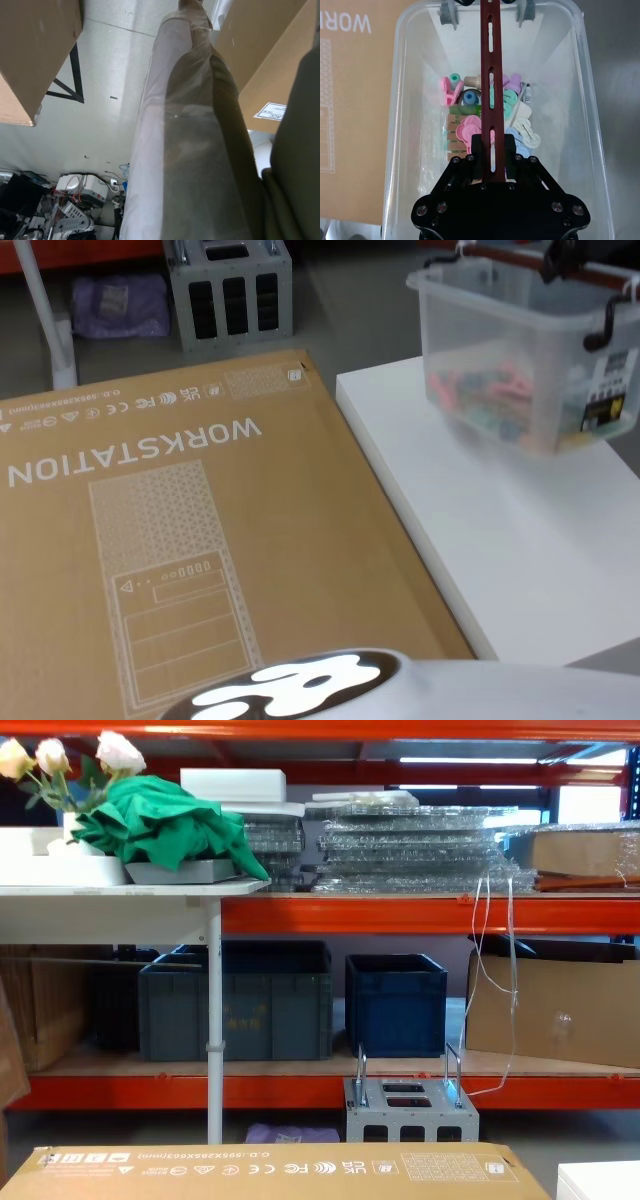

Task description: Use one hand to grasp the basket and place it at the designated location.

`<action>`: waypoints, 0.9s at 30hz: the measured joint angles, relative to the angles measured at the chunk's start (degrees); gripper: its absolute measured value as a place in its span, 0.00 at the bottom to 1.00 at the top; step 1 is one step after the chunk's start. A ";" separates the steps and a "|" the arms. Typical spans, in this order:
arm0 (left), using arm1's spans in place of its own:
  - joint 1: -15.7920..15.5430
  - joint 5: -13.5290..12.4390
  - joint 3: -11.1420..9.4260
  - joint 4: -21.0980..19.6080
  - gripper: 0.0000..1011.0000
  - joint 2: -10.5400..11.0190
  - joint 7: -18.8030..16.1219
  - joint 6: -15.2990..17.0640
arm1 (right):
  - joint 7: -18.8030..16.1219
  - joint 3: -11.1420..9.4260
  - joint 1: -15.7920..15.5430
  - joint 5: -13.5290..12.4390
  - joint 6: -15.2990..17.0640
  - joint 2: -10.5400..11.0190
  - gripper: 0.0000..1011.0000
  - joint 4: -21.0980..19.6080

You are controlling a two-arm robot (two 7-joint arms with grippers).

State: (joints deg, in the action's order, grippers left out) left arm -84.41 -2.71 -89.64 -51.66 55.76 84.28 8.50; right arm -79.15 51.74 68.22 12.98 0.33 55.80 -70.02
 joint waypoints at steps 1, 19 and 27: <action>0.00 0.00 0.00 0.00 0.00 0.00 0.00 0.00 | 0.00 0.00 0.00 0.00 0.00 0.00 0.24 0.00; 0.00 0.00 0.00 0.00 0.00 0.00 0.00 0.00 | -3.67 2.68 0.27 0.49 2.18 -1.10 0.24 1.61; 0.00 0.00 0.00 0.00 0.00 0.00 0.00 0.00 | -3.95 3.35 0.61 0.51 2.19 -1.22 0.24 1.92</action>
State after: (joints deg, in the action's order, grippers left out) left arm -84.40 -2.72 -89.64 -51.66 55.76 84.28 8.50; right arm -83.10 55.10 68.83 13.49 2.53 54.58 -68.10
